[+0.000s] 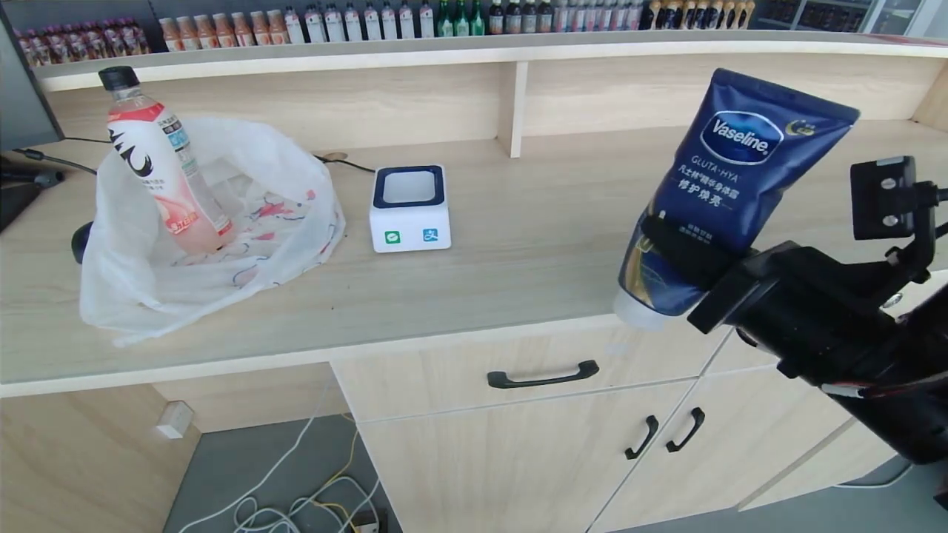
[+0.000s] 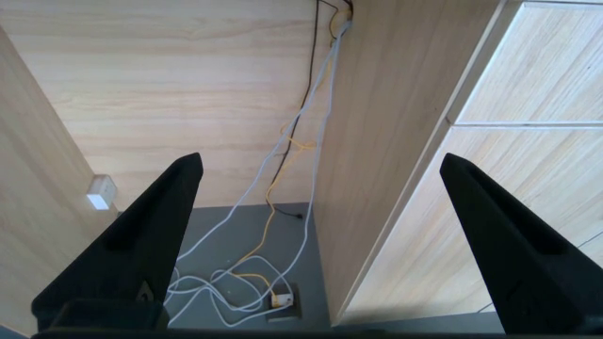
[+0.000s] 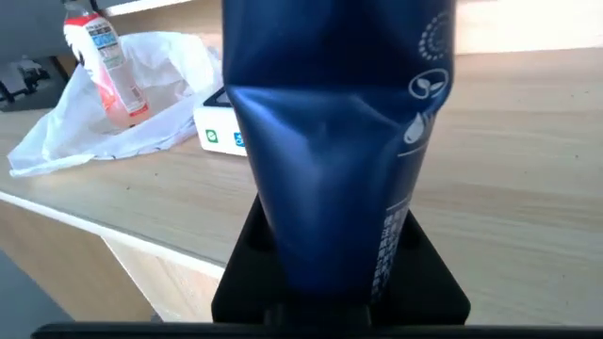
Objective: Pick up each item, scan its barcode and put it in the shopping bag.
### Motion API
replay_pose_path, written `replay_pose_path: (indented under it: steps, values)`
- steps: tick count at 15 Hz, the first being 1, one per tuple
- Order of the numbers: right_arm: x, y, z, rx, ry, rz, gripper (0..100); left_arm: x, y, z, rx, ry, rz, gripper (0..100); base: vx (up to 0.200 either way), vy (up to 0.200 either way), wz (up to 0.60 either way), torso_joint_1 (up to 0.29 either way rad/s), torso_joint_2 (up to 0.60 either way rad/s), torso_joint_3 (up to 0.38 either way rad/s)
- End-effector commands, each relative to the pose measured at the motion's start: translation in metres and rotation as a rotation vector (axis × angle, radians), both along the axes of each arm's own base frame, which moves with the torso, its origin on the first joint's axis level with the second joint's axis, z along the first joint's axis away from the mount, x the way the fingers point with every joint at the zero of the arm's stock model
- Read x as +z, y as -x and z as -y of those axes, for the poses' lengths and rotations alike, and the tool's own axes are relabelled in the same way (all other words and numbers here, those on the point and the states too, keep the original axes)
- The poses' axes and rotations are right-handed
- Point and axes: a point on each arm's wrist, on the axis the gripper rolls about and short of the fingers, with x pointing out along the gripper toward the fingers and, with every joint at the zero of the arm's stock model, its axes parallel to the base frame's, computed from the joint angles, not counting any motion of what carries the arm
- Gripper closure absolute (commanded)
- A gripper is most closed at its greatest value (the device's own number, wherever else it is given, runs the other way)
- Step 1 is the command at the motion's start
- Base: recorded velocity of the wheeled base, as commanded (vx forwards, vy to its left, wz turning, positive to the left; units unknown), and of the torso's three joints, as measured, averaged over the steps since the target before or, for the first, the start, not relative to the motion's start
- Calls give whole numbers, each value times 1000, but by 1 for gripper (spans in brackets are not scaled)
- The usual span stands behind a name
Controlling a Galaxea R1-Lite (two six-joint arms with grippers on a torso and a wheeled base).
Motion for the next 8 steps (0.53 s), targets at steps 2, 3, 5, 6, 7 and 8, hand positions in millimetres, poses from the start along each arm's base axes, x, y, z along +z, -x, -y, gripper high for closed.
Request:
replay_pose_path:
  steps: [2, 3, 5, 6, 7, 8]
  values:
    - [13, -10, 22, -76, -54, 36, 100, 0, 0, 0, 2, 0, -2, 0, 0, 0, 0, 0, 0, 0]
    - [17, -13, 26, -98, -55, 57, 100, 0, 0, 0, 2, -1, 0, 0, 0, 0, 0, 0, 0, 0]
    - [32, -19, 30, -154, 7, 151, 100, 0, 0, 0, 2, 0, 0, 0, 0, 0, 0, 0, 0, 0]
    - [34, -19, 29, -161, 23, 170, 100, 0, 0, 0, 2, 0, 0, 0, 0, 0, 0, 0, 0, 0]
    - [36, -17, 29, -164, 28, 189, 100, 0, 0, 0, 2, 0, 0, 0, 0, 0, 0, 0, 0, 0]
    - [40, -16, 29, -171, 20, 229, 100, 0, 0, 0, 2, 0, 0, 0, 0, 0, 0, 0, 0, 0]
